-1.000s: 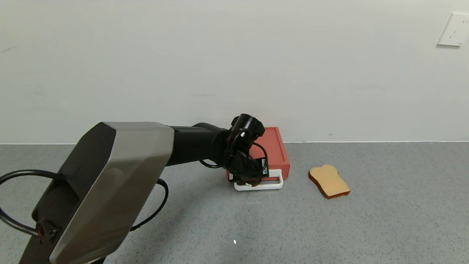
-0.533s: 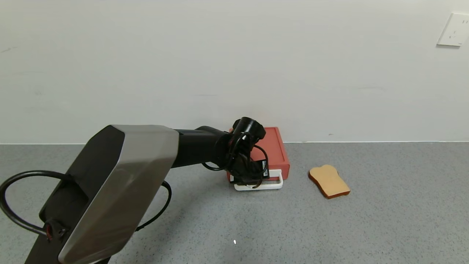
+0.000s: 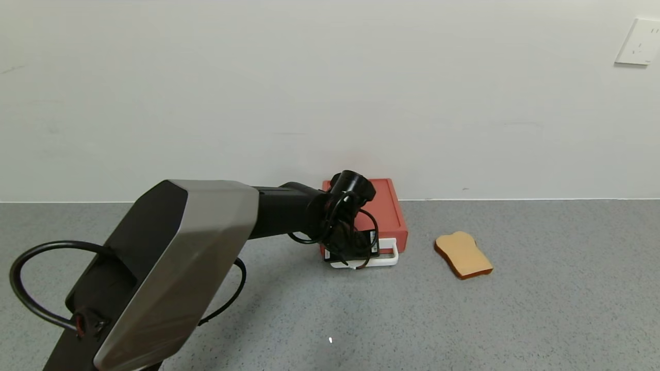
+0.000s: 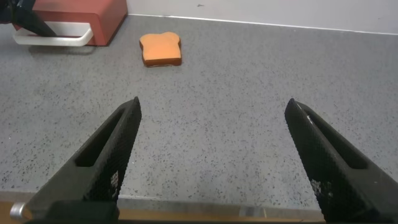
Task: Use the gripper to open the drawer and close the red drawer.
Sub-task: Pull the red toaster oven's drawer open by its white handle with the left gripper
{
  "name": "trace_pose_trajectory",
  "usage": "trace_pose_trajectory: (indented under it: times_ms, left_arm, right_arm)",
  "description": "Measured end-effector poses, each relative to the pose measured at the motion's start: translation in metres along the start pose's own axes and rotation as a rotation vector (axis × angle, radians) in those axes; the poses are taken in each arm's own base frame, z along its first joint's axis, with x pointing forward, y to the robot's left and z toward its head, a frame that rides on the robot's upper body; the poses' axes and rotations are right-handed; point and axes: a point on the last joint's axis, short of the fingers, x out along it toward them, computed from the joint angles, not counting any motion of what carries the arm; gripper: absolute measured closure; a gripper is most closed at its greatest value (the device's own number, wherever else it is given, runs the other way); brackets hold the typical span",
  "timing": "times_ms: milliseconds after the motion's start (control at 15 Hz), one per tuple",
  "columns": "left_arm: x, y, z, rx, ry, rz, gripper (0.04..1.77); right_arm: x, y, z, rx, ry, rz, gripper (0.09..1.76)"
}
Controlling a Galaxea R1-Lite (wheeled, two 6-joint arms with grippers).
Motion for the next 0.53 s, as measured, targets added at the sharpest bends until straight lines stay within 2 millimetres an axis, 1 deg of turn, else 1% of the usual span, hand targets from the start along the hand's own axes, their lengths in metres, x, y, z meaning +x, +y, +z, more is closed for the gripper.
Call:
trace_pose_trajectory:
  times_ms: [533]
  left_arm:
    - [0.0020,-0.0021,-0.0043,0.005,0.019,0.006,1.70]
  right_arm:
    - [0.0000,0.0000,0.0000,0.000,0.000,-0.001,0.15]
